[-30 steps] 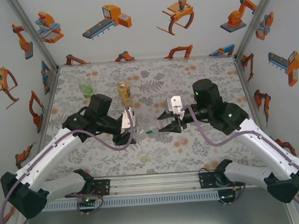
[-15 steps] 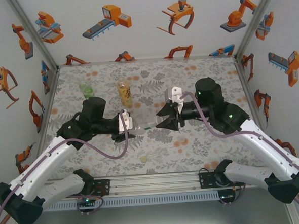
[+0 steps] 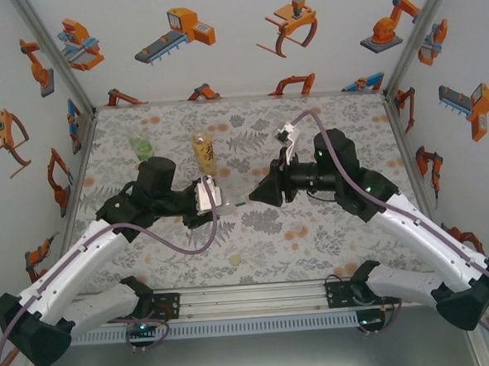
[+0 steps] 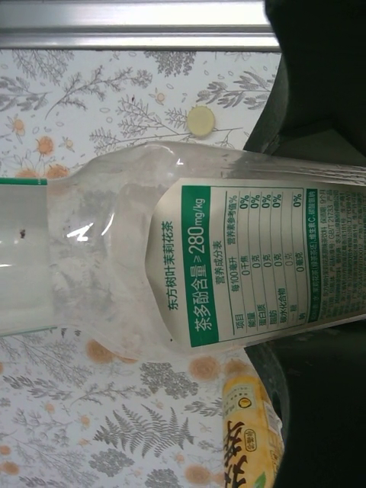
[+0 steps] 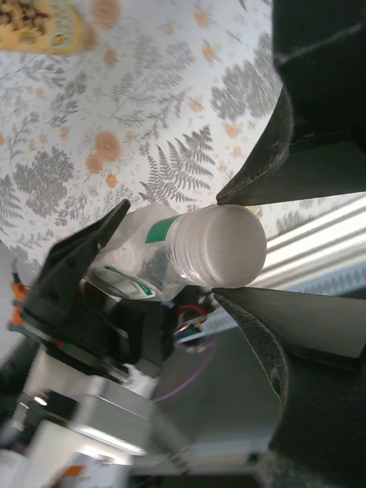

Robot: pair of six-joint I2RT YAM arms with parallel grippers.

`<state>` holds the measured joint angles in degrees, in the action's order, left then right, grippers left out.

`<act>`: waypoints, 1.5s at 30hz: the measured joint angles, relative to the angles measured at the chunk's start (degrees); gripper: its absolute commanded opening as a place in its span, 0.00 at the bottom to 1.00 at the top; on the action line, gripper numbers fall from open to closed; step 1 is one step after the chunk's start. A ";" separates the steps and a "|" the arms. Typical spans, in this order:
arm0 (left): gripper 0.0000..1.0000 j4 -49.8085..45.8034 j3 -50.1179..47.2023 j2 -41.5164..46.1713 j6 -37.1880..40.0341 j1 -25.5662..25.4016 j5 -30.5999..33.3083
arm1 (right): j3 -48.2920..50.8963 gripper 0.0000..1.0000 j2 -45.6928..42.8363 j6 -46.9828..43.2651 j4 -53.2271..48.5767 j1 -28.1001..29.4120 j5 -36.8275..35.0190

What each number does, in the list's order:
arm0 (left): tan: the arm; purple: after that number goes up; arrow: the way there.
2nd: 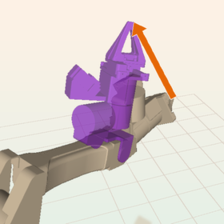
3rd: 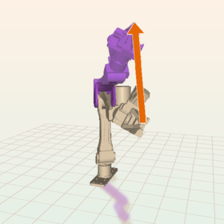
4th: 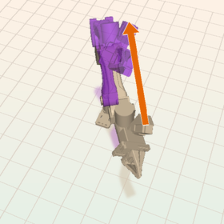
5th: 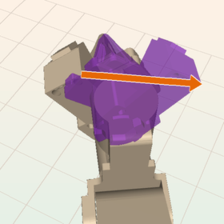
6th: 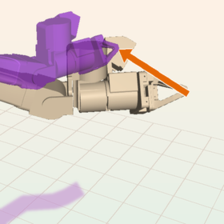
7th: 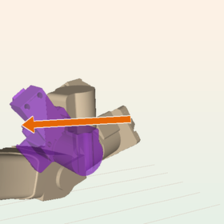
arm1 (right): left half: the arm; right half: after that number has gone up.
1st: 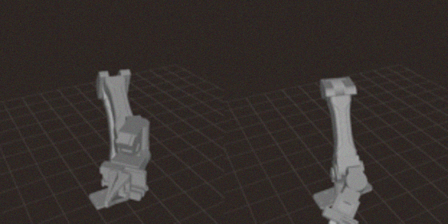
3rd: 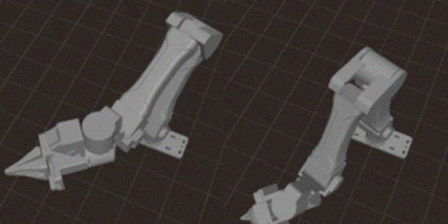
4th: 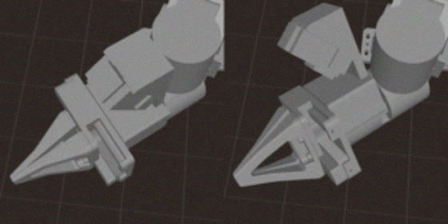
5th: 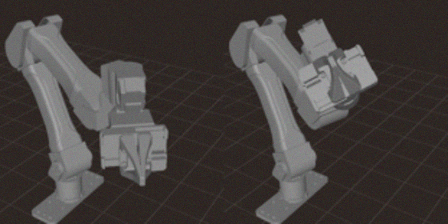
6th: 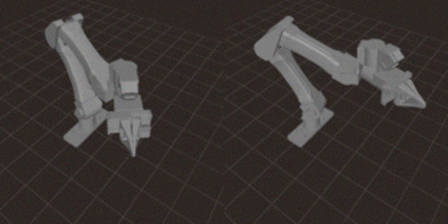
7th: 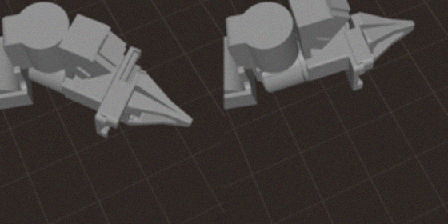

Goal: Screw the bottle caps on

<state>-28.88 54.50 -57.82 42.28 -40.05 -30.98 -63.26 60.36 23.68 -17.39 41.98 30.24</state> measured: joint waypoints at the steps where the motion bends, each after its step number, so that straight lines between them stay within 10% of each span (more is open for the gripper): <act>1: 0.00 0.48 -0.13 -0.13 -0.28 0.00 0.63 | 0.59 0.10 -0.02 3.91 0.74 0.00 -1.60; 11: 0.00 7.15 -3.58 -1.97 -3.21 0.00 5.03 | 3.85 0.17 1.81 31.58 2.64 -1.31 -10.86; 22: 0.00 11.74 -4.79 -2.78 -3.37 0.00 6.43 | 0.85 0.47 3.91 36.50 -0.59 -2.16 -12.39; 31: 0.00 19.74 -4.79 -2.91 -3.67 -0.92 3.48 | -1.09 0.81 4.33 29.46 -2.97 -1.16 -10.80; 45: 0.00 21.44 -4.76 -3.04 -4.59 -1.18 -2.69 | -7.45 0.74 -6.29 -2.71 -7.61 -1.25 -5.68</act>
<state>-7.44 49.74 -60.86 37.69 -41.23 -33.67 -70.72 54.06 20.97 -24.99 40.73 24.56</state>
